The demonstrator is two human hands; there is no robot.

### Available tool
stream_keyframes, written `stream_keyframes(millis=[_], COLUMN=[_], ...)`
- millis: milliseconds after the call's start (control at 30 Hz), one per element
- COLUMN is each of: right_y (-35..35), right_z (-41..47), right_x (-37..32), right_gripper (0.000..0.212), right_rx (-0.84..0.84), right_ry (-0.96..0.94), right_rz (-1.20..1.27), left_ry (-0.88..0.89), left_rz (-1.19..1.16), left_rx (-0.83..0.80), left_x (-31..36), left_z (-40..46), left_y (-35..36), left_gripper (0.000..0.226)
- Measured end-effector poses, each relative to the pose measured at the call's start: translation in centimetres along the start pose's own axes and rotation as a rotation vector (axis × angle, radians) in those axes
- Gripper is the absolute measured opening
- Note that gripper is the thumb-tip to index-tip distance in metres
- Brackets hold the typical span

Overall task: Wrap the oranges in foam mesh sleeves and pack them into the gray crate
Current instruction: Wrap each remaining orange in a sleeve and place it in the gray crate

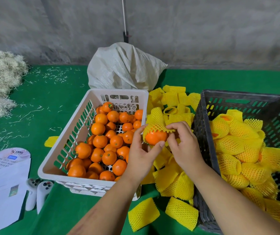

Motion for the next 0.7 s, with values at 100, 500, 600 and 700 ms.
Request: stream_keyframes(millis=[100,500,600,700], right_y=[0.5,1.1,0.5,0.9], right_z=[-0.3,-0.5,-0.4,-0.6], right_x=[-2.1,0.7,0.2,-1.5], right_gripper=[0.016,0.038,0.024,0.02], right_rx=[-0.002,-0.08,0.0,-0.01], right_ry=[-0.224,0.089,0.013,-0.165], right_rz=[-0.141,0.041,-0.007,-0.059], left_ry=[-0.079,-0.085,-0.068,-0.127], left_rz=[0.026,-0.01,0.006,-0.086], left_rx=[0.144,0.002,0.06,0.159], left_x=[-0.3,-1.0,-0.6,-0.8], left_z=[0.6,0.0,0.1,0.2], left_y=[-0.2,0.1,-0.2,-0.6], left_gripper=[0.053,0.069,0.066,0.048])
Point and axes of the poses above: each hand's wrist, its own z-axis towards the middle knuckle, its own y-axis out of the palm, x = y × z, the point moved 6 cm from there along z, towards the middle knuckle, and after that the axes turned 9 degrees about z, right-handed, at the moved point
